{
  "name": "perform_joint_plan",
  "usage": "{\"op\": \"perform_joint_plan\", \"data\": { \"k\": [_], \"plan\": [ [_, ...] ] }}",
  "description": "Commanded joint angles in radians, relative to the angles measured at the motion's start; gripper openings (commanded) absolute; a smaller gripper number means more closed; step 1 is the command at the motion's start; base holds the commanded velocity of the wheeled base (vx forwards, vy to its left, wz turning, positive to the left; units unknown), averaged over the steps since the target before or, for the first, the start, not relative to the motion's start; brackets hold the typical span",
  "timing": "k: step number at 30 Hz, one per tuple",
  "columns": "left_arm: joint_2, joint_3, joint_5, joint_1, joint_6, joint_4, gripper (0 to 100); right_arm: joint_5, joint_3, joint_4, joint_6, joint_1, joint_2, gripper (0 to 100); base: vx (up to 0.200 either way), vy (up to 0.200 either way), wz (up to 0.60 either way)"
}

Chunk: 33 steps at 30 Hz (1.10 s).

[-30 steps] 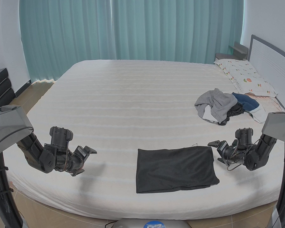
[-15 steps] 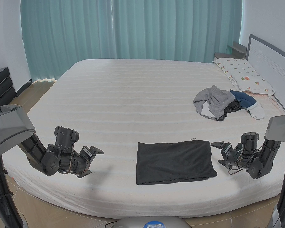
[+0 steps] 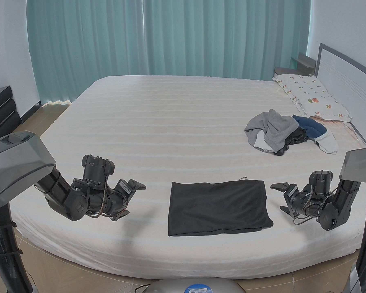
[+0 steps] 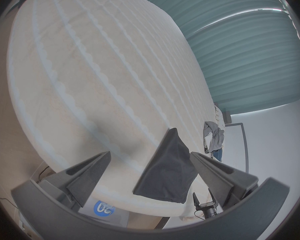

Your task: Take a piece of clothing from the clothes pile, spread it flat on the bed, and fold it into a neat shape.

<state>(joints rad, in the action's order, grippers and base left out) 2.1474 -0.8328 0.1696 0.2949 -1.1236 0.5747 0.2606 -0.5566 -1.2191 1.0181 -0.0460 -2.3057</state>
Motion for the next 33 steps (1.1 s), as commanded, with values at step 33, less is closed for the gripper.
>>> {"op": "perform_joint_plan", "data": {
  "k": [33],
  "plan": [
    [0.278,-0.155,-0.120,0.084,0.404,0.114,100,0.002,0.072,-0.183,0.000,-0.005,-0.047,100,0.000,-0.018,0.00]
  ]
}}
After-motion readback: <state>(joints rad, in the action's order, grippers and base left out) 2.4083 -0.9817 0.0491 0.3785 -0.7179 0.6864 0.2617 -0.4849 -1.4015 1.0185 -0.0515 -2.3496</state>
